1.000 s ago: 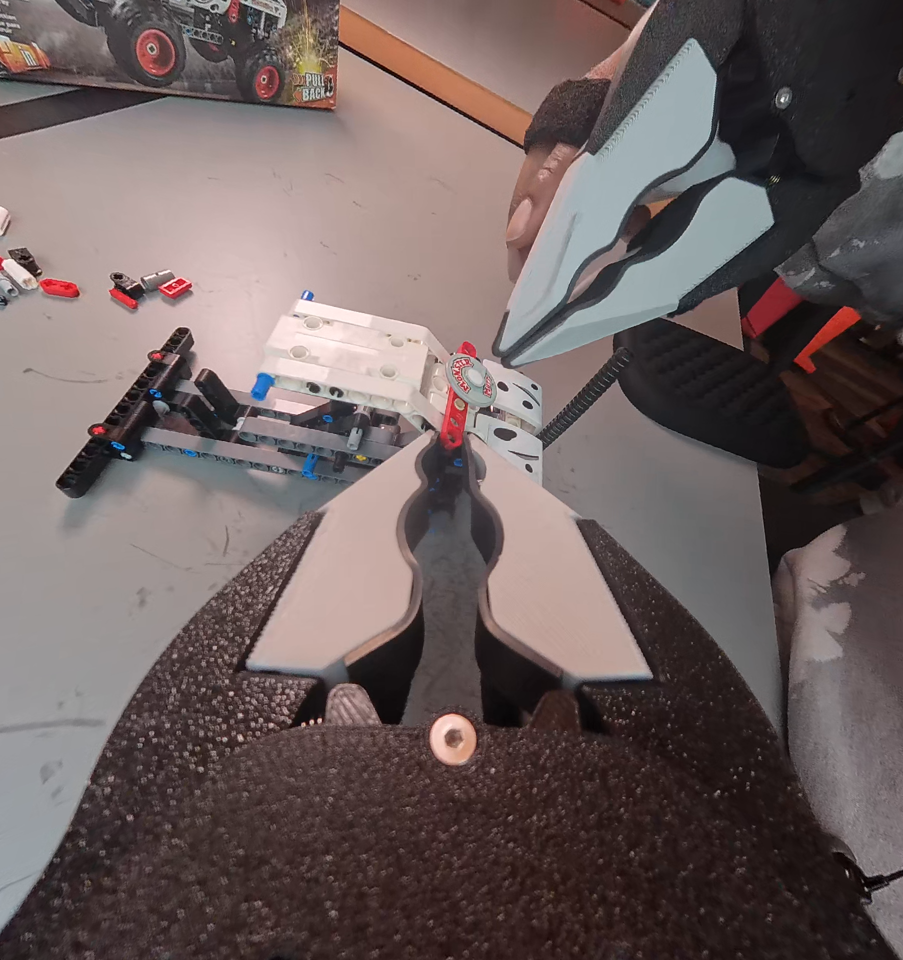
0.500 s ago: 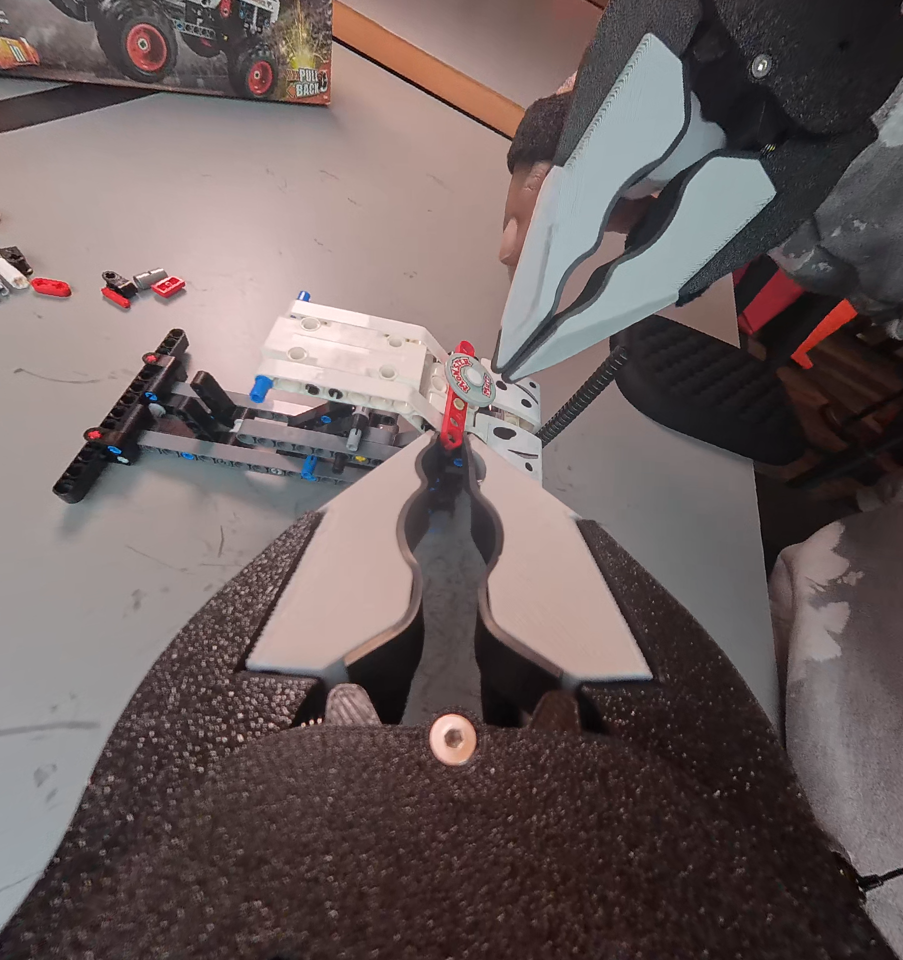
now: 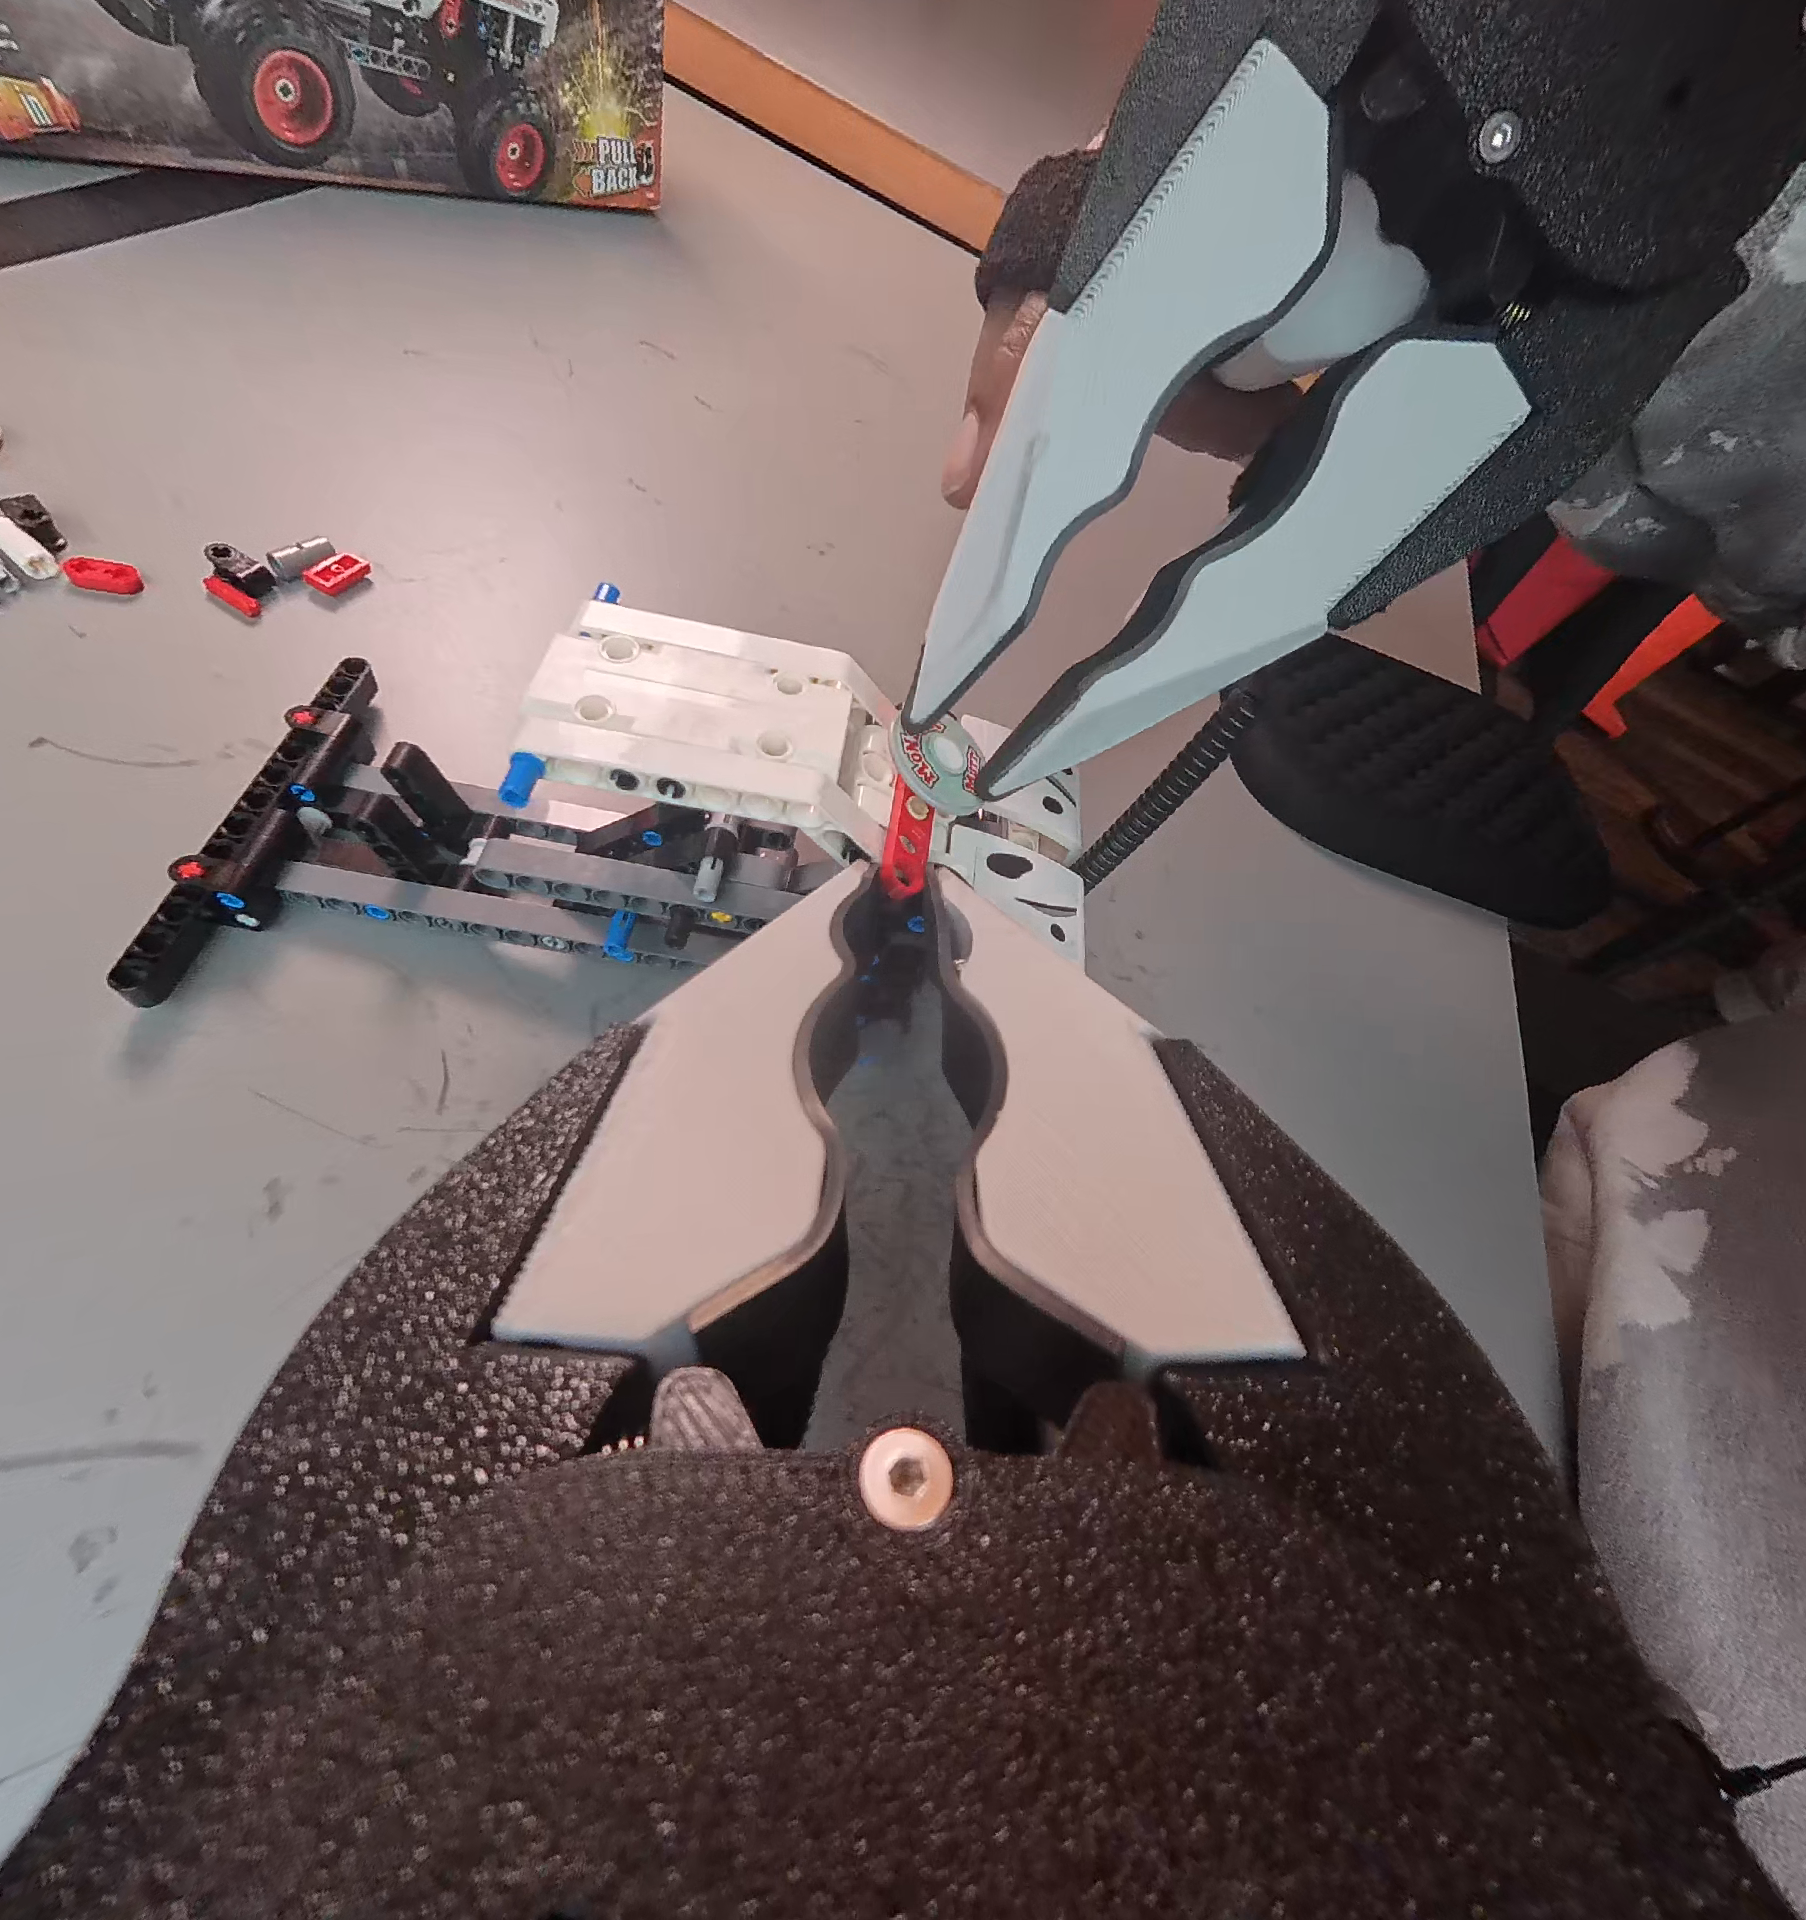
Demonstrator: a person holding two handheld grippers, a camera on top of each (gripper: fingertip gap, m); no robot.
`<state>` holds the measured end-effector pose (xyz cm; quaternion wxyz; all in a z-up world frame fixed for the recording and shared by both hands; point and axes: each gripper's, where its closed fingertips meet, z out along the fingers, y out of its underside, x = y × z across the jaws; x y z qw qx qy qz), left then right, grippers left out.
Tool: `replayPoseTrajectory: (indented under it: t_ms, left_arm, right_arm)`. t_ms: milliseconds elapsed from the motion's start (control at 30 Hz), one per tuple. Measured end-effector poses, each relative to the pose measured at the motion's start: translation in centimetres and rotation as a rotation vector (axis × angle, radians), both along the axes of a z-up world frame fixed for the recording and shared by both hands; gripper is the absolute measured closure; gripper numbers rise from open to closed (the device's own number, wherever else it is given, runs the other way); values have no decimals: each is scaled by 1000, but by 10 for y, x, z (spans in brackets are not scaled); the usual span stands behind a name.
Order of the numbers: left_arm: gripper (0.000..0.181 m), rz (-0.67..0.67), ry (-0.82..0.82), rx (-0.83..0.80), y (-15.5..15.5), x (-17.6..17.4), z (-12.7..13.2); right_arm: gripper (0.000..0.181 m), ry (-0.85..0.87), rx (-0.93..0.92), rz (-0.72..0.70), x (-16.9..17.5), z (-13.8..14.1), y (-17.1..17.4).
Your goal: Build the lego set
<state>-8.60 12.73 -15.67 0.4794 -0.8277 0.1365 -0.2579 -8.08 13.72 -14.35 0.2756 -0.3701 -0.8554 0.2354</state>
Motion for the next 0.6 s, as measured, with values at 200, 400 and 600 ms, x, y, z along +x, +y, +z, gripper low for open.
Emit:
replayPoseTrajectory:
  t_ms: [200, 400, 600]
  left_arm:
    - [173, 1, -7, -2, 0, 0, 0]
    - [173, 4, -7, -1, 0, 0, 0]
    - [173, 5, -9, 0, 0, 0, 0]
  right_arm:
    - [172, 7, 31, 17, 2, 0, 0]
    - [181, 55, 22, 12, 4, 0, 0]
    - [181, 100, 6, -28, 3, 7, 4]
